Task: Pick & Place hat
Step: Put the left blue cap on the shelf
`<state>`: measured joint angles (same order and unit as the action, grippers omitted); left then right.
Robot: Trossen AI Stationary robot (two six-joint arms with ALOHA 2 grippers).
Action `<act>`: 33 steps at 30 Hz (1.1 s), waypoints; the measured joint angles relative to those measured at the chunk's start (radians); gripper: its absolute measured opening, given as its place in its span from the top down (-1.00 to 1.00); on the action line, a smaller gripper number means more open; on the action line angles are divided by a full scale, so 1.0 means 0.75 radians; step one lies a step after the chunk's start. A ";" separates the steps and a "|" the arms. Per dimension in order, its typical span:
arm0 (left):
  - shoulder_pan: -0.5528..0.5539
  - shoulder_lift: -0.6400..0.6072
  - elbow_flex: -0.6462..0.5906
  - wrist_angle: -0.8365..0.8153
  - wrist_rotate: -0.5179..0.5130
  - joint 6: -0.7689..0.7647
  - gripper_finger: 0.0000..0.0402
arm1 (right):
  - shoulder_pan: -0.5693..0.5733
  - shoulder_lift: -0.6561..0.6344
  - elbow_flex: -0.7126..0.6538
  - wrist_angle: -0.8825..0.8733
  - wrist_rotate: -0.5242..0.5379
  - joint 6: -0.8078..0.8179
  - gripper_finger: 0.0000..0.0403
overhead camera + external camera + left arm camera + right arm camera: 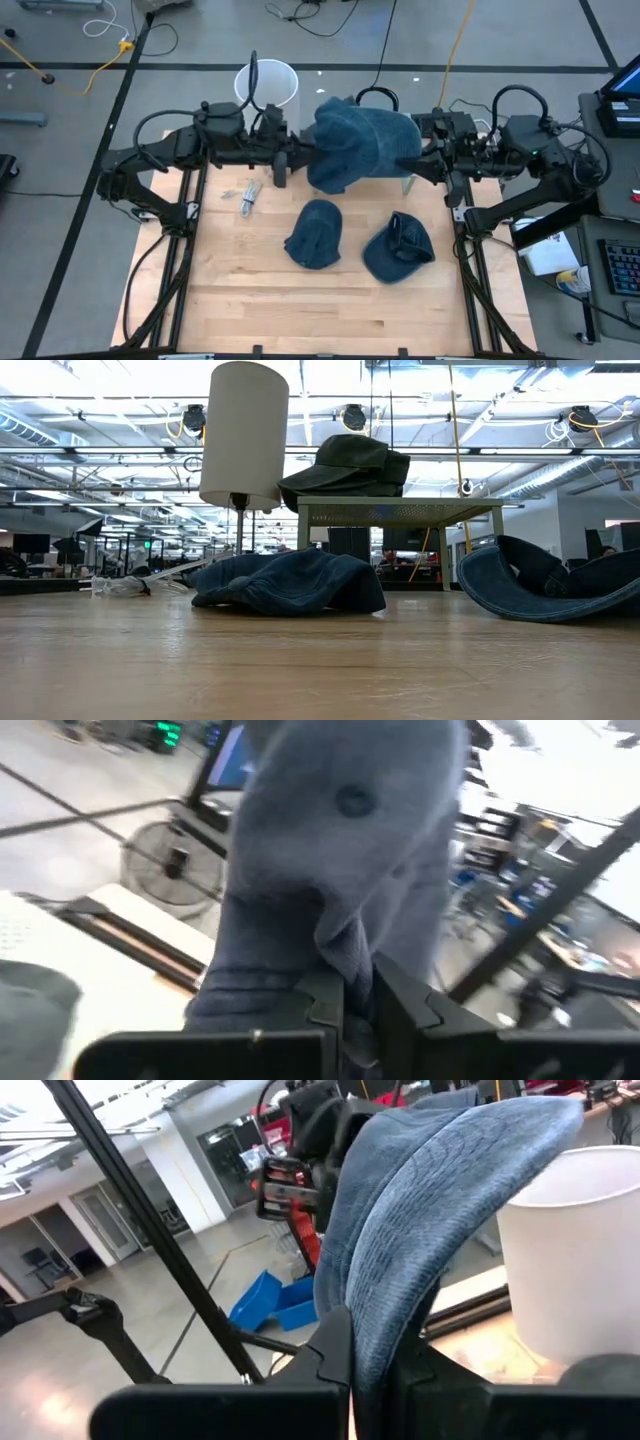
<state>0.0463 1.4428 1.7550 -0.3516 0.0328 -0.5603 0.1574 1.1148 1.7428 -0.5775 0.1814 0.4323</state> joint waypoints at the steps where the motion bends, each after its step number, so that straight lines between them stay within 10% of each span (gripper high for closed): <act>1: 0.000 -0.005 0.000 0.005 0.028 -0.004 0.87 | 0.000 -0.005 0.000 -0.010 0.000 0.000 0.98; 13: 0.003 -0.035 -0.002 0.232 0.265 -0.131 0.86 | 0.001 -0.070 0.001 -0.267 -0.002 0.003 0.82; 24: 0.098 -0.035 -0.001 0.306 0.432 -0.260 0.86 | 0.003 -0.107 0.001 -0.905 -0.004 0.332 0.04; 33: 0.198 -0.013 0.000 0.282 0.359 -0.284 0.86 | 0.003 -0.109 0.001 -0.754 0.000 0.328 -0.12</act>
<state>0.1946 1.4333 1.7550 -0.1398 0.3021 -0.7731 0.1593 1.0328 1.7435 -1.1429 0.1814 0.6782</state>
